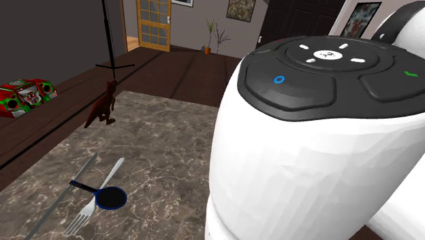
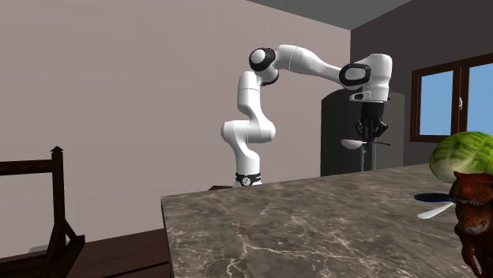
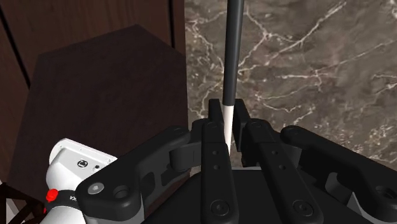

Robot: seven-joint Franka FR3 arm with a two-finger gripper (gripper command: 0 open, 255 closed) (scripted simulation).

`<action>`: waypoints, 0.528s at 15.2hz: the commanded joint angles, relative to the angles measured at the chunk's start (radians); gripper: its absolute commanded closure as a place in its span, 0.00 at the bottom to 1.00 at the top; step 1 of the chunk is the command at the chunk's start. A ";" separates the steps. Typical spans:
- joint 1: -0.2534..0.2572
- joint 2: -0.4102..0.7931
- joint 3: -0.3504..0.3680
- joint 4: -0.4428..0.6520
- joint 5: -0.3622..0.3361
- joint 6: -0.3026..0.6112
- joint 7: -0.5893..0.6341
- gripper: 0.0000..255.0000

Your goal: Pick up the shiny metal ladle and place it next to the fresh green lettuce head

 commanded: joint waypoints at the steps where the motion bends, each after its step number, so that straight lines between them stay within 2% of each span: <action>1: -0.014 0.017 0.023 -0.017 -0.011 0.029 0.008 1.00; 8: -0.086 0.097 0.130 -0.078 -0.073 0.138 0.055 1.00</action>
